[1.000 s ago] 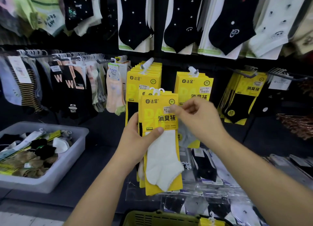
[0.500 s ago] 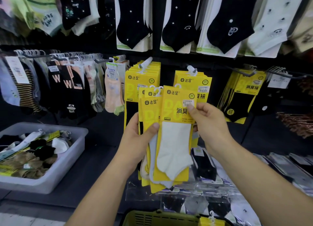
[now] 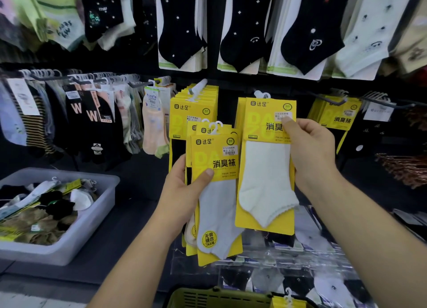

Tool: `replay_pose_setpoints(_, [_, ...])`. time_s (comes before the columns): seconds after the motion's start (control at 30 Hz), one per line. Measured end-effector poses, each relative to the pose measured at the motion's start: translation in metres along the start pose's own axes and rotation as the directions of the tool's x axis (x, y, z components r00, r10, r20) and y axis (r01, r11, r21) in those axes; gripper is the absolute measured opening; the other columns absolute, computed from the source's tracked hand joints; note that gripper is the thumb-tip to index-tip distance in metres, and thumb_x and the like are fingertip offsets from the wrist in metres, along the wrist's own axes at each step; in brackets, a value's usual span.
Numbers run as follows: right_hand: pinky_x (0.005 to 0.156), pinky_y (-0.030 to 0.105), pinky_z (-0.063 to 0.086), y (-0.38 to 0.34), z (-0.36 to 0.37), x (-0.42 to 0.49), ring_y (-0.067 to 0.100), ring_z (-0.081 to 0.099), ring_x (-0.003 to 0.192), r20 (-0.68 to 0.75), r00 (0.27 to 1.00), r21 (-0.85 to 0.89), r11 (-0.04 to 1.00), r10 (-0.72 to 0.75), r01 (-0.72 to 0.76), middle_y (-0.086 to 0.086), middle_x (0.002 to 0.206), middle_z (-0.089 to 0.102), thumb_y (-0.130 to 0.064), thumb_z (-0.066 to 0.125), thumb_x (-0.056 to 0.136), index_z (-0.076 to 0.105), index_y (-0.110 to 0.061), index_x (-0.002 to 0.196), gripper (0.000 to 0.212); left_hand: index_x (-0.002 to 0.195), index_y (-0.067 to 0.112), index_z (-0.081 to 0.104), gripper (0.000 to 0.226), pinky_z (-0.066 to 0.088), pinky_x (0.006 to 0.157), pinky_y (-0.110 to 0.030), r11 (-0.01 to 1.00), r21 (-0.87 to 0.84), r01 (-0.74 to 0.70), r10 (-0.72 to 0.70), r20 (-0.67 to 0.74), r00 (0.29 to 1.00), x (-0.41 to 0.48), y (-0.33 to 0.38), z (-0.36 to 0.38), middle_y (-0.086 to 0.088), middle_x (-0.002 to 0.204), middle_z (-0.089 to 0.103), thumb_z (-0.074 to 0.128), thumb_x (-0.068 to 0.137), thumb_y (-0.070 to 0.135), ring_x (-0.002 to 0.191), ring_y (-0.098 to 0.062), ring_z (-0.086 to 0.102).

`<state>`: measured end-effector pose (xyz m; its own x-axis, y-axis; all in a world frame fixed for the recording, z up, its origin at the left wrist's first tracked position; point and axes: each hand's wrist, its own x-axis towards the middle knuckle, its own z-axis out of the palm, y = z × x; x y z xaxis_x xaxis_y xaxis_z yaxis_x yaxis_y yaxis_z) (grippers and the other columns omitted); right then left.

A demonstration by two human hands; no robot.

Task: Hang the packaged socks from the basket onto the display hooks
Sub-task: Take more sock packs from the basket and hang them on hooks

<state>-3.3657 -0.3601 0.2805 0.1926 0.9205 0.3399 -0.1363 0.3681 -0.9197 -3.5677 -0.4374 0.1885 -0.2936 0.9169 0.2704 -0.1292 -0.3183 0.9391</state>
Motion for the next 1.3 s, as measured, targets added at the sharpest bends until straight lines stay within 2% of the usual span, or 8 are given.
replay_pose_setpoints(0.13, [0.081, 0.044, 0.061, 0.004, 0.000, 0.004, 0.026, 0.075, 0.088, 0.002, 1.000, -0.039, 0.999, 0.012, -0.012, 0.003, 0.083, 0.077, -0.023, 0.070, 0.093, 0.070, -0.015, 0.083, 0.012, 0.123, 0.027, 0.068, 0.028, 0.062, 0.089, -0.036, 1.000, 0.007, 0.003, -0.003, 0.002, 1.000, 0.000, -0.001, -0.001, 0.003, 0.117, 0.081, 0.070, 0.100, 0.011, 0.110, -0.019, 0.078])
replay_pose_setpoints(0.47, [0.052, 0.006, 0.040, 0.040, -0.006, 0.018, -0.011, 0.052, 0.055, 0.006, 0.990, -0.301, 0.943, -0.144, 0.140, -0.012, 0.068, 0.058, -0.032, 0.075, 0.089, 0.064, -0.025, 0.079, 0.016, 0.120, 0.028, 0.068, 0.025, 0.063, 0.076, -0.024, 1.000, 0.022, -0.002, 0.003, -0.012, 1.000, 0.002, 0.002, -0.009, 0.006, 0.113, 0.082, 0.071, 0.100, 0.013, 0.104, -0.015, 0.079])
replay_pose_setpoints(0.67, [0.057, 0.010, 0.041, 0.047, -0.005, 0.006, -0.003, 0.053, 0.064, -0.088, 0.987, -0.376, 0.922, -0.136, 0.093, -0.008, 0.078, 0.057, -0.034, 0.077, 0.085, 0.056, -0.021, 0.087, 0.025, 0.121, 0.025, 0.068, 0.025, 0.065, 0.080, -0.028, 1.000, -0.009, 0.010, -0.010, 0.013, 1.000, 0.001, 0.003, -0.005, 0.003, 0.115, 0.082, 0.071, 0.099, 0.013, 0.106, -0.018, 0.079])
replay_pose_setpoints(0.77, [0.055, 0.008, 0.042, 0.042, 0.002, -0.012, -0.006, 0.052, 0.059, 0.033, 0.986, -0.366, 0.916, -0.163, 0.164, -0.007, 0.072, 0.058, -0.035, 0.076, 0.086, 0.060, -0.018, 0.082, 0.024, 0.121, 0.026, 0.068, 0.026, 0.066, 0.083, -0.031, 1.000, 0.000, 0.009, -0.009, 0.033, 0.999, 0.000, 0.003, -0.002, 0.003, 0.116, 0.081, 0.073, 0.098, 0.016, 0.107, -0.019, 0.079])
replay_pose_setpoints(0.9, [0.058, 0.017, 0.049, 0.031, 0.018, -0.031, 0.002, 0.059, 0.065, 0.261, 0.965, -0.328, 0.942, 0.015, 0.075, -0.001, 0.075, 0.064, -0.044, 0.080, 0.079, 0.064, -0.015, 0.090, 0.036, 0.122, 0.025, 0.069, 0.036, 0.065, 0.082, -0.030, 1.000, -0.002, -0.011, 0.011, 0.043, 0.999, -0.004, 0.003, 0.004, 0.003, 0.116, 0.081, 0.079, 0.088, 0.028, 0.107, -0.019, 0.079])
replay_pose_setpoints(1.0, [0.066, 0.028, 0.059, 0.027, 0.018, -0.034, 0.014, 0.069, 0.074, 0.270, 0.960, -0.318, 0.948, 0.066, 0.024, 0.007, 0.083, 0.071, -0.033, 0.083, 0.079, 0.064, -0.013, 0.091, 0.030, 0.123, 0.023, 0.069, 0.046, 0.065, 0.078, -0.029, 0.999, -0.046, -0.018, 0.020, 0.043, 0.999, -0.005, 0.002, 0.006, 0.000, 0.116, 0.081, 0.083, 0.080, 0.032, 0.106, -0.021, 0.079])
replay_pose_setpoints(1.17, [0.048, 0.013, 0.047, 0.031, 0.012, -0.033, 0.002, 0.068, 0.060, 0.305, 0.938, -0.188, 0.976, 0.162, -0.108, -0.001, 0.076, 0.076, -0.020, 0.076, 0.087, 0.071, -0.007, 0.090, 0.015, 0.122, 0.024, 0.069, 0.047, 0.064, 0.076, -0.028, 0.993, -0.116, 0.008, -0.001, 0.063, 0.998, -0.006, 0.002, 0.009, -0.001, 0.116, 0.081, 0.081, 0.079, 0.036, 0.105, -0.023, 0.080])
replay_pose_setpoints(1.3, [0.056, 0.018, 0.053, 0.031, 0.007, -0.029, 0.012, 0.075, 0.075, 0.273, 0.942, -0.104, 0.979, 0.195, -0.173, 0.003, 0.087, 0.078, -0.022, 0.071, 0.091, 0.071, -0.008, 0.097, 0.014, 0.125, 0.025, 0.071, 0.037, 0.065, 0.081, -0.031, 0.987, -0.153, 0.045, -0.032, 0.090, 0.995, -0.006, 0.003, 0.010, -0.004, 0.121, 0.080, 0.072, 0.089, 0.036, 0.110, -0.025, 0.078])
